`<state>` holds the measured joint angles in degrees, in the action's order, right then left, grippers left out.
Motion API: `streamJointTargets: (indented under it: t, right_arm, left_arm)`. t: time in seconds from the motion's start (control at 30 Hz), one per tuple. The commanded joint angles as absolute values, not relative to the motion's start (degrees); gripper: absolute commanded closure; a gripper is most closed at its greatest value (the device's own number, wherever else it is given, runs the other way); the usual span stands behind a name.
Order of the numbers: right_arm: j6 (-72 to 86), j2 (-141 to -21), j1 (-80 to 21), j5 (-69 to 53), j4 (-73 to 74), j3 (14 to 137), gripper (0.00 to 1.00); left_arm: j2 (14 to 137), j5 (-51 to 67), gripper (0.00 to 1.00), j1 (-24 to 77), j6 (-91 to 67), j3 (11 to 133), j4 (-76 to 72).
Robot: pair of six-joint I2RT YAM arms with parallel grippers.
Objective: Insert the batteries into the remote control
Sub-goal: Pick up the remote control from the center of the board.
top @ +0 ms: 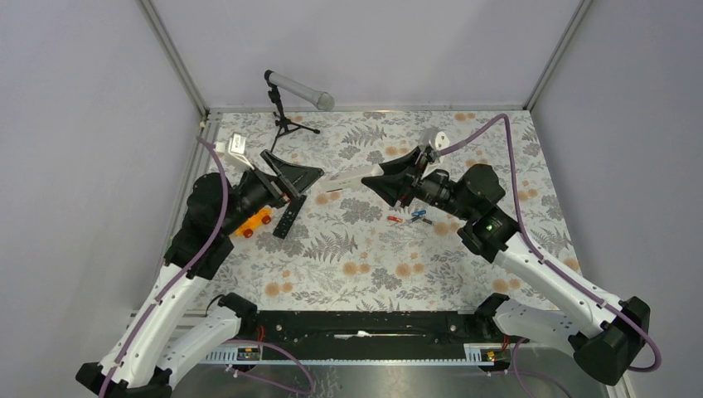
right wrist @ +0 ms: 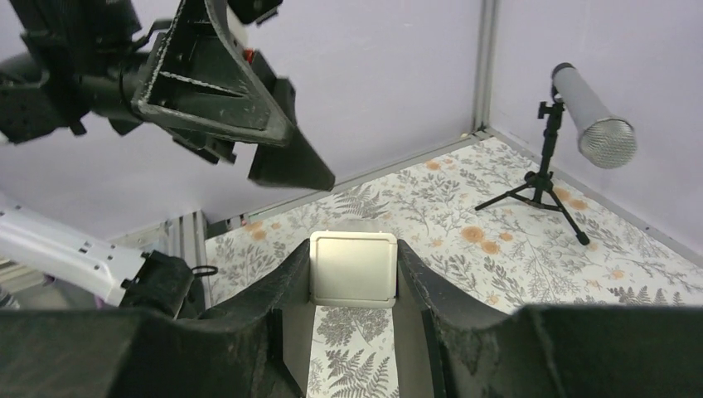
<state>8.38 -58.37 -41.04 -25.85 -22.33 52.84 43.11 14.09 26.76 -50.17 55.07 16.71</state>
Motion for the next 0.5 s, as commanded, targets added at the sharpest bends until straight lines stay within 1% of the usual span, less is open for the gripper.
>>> streamJointTargets:
  t: [0.0, 0.07, 0.13, 0.33, 0.47]
  right_arm:
    - [12.8, -55.4, -41.4, -18.1, -36.3, 49.9, 1.0]
    - [12.5, -55.8, -41.4, -16.9, -37.4, 49.6, 1.0]
    - [11.9, -56.9, -41.4, -16.9, -37.6, 50.0, 1.0]
    - [11.6, -58.8, -41.4, -18.7, -39.4, 50.3, 1.0]
    - [11.1, -59.6, -41.3, -19.3, -39.6, 49.5, 1.0]
  left_arm:
    - [41.9, 17.7, 0.01, 26.3, -74.9, 48.3, 3.5]
    - [41.8, 19.0, 0.01, 26.3, -85.1, 43.9, -3.9]
    - [42.7, 19.8, 0.01, 26.3, -92.3, 42.4, -7.9]
    - [47.4, 19.4, 0.01, 26.4, -102.6, 46.2, -8.6]
    - [49.4, 16.9, 0.01, 26.8, -108.5, 44.7, -15.5]
